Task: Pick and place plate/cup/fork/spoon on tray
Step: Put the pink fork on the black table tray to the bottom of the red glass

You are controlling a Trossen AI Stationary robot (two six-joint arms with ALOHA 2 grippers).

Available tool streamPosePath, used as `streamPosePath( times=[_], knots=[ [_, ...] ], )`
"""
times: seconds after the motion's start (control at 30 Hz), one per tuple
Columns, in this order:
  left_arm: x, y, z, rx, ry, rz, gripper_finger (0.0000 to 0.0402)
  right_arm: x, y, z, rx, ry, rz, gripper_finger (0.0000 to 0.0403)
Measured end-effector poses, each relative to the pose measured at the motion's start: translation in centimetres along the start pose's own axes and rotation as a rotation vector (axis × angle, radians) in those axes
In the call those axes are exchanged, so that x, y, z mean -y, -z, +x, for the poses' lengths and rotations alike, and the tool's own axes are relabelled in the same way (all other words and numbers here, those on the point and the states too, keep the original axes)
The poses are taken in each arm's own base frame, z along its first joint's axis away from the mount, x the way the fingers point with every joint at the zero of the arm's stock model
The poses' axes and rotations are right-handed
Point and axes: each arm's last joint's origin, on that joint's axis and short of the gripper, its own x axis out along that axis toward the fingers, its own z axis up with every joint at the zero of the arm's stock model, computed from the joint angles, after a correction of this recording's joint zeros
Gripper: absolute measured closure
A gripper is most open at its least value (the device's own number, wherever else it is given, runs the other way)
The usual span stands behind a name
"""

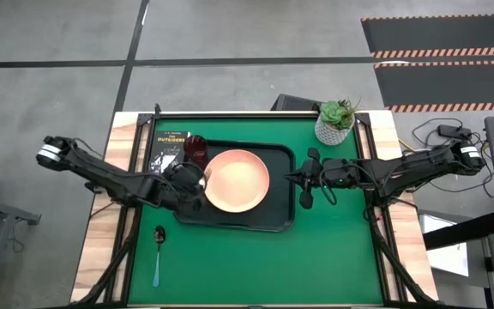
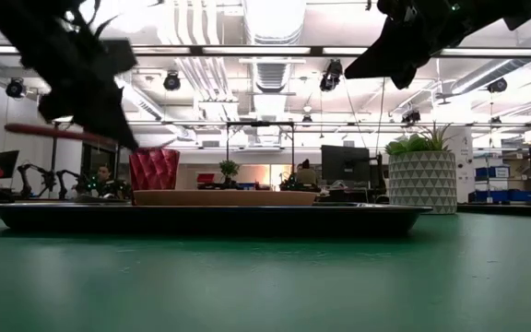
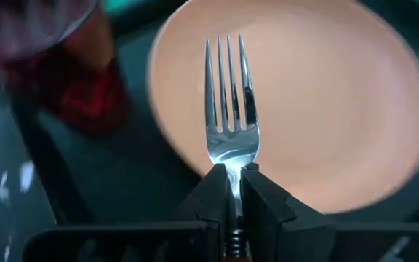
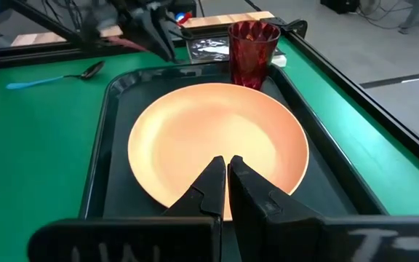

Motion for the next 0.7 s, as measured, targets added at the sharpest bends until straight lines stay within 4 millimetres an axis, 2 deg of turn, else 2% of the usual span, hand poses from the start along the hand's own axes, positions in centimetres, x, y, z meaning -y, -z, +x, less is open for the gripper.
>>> streamPosePath(
  times=[0.4, 0.7],
  knots=[
    [-2.4, 2.8, 1.9, -0.078, -0.205, -0.173, 0.0389, 0.0, -0.1, 0.0, 0.005, -0.004, 0.01, 0.0394],
    [-2.4, 3.5, 4.0, -0.043, -0.307, -0.302, 0.0379, -0.1, -0.1, 0.0, 0.005, -0.026, 0.013, 0.0394]
  ],
)
